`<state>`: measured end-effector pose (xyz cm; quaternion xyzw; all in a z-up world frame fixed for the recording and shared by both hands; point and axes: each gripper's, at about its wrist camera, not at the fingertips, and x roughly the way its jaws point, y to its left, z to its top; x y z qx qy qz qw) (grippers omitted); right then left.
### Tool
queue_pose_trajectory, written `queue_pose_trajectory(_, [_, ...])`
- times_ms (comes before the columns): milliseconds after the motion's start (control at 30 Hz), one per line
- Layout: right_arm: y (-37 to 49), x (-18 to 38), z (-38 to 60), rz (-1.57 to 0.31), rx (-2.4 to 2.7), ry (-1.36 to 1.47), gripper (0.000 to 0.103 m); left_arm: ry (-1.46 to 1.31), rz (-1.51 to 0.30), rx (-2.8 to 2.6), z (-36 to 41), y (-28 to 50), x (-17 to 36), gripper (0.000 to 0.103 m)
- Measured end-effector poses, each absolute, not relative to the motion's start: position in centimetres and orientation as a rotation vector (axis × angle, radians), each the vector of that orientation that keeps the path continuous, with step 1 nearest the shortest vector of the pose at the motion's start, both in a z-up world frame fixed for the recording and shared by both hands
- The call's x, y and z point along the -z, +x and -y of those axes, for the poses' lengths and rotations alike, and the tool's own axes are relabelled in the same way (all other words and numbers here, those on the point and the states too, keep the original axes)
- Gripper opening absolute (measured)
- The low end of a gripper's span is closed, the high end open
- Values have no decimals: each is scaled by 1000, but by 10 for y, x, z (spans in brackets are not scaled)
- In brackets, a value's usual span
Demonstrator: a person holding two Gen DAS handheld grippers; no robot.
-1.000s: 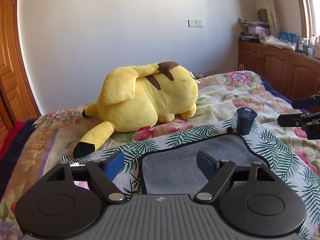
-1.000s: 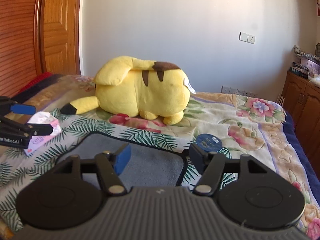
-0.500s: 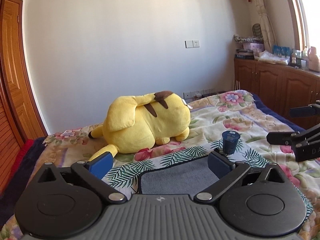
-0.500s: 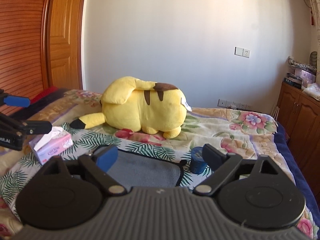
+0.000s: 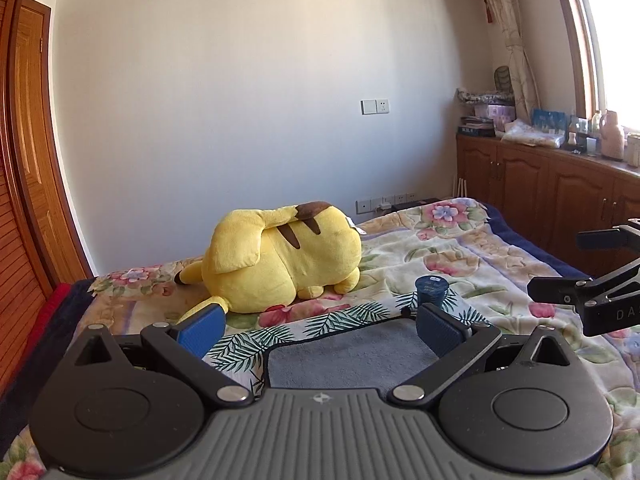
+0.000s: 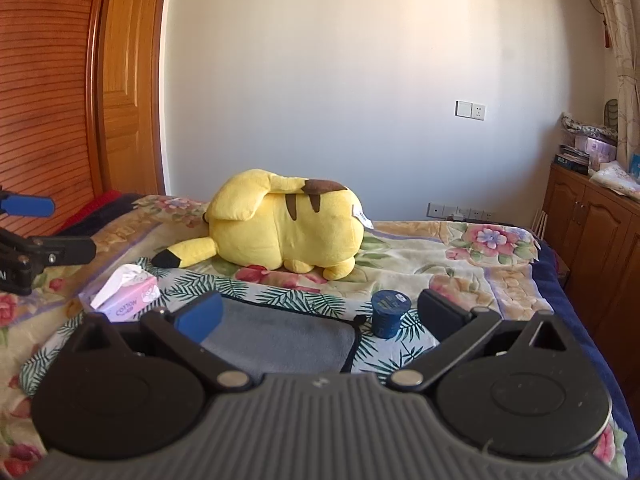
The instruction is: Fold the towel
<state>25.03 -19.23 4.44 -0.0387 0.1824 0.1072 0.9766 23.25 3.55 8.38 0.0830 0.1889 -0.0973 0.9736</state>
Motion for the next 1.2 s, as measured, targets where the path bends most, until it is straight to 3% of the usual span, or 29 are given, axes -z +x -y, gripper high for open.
queue_pose_trajectory(567, [186, -61, 188, -321, -255, -68, 103, 139, -364, 151, -42, 152, -94, 87])
queue_pose_trajectory(1200, [131, -45, 204, -307, -230, -22, 103, 116, -380, 137, -28, 98, -69, 87])
